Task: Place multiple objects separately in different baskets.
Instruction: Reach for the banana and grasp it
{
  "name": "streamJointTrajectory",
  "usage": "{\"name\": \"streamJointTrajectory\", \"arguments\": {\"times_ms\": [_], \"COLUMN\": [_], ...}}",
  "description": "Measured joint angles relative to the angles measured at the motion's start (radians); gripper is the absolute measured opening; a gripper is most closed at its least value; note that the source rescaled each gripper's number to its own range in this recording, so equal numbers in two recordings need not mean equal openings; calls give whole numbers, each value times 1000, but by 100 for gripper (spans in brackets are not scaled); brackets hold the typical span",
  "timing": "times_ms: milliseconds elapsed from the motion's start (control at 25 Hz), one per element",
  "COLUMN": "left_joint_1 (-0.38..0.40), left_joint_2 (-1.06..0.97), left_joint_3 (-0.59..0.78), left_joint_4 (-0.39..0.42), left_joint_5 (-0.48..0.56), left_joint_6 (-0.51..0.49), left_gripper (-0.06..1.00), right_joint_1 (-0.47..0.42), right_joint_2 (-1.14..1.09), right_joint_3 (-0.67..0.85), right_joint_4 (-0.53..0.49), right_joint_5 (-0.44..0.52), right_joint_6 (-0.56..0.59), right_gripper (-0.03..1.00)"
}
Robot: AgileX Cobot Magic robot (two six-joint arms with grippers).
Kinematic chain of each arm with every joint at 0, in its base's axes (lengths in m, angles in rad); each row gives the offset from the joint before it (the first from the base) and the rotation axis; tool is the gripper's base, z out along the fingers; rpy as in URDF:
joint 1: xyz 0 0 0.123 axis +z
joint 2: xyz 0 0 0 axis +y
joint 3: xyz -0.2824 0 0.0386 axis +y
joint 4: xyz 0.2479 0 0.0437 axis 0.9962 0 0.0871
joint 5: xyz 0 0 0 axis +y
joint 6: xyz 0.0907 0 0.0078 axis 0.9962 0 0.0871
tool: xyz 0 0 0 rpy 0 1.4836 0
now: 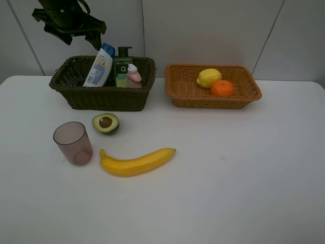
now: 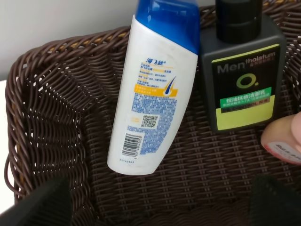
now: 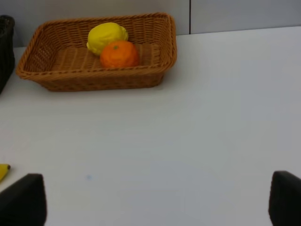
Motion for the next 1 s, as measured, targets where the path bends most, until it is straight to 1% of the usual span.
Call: {"name": "streamJointTrajectory", "arguments": {"times_ms": [360, 520, 920, 1000], "left_joint_1": [0, 0, -1, -14], "left_joint_2": [0, -2, -60, -71], "left_joint_3": [0, 0, 0, 0], "left_joint_4": [-12, -20, -51, -48], "left_joint_5": [32, 65, 187, 210], "left_joint_6": [9, 40, 62, 65], "left_gripper": [100, 100, 100, 100], "right_joint_1": [0, 0, 0, 0], "right_joint_2": [0, 0, 0, 0], "right_joint_3": [0, 0, 0, 0], "right_joint_4": [-1, -1, -1, -1], "right_joint_5": [0, 0, 0, 0], "right_joint_6": [0, 0, 0, 0], "right_gripper": [100, 100, 100, 100]}}
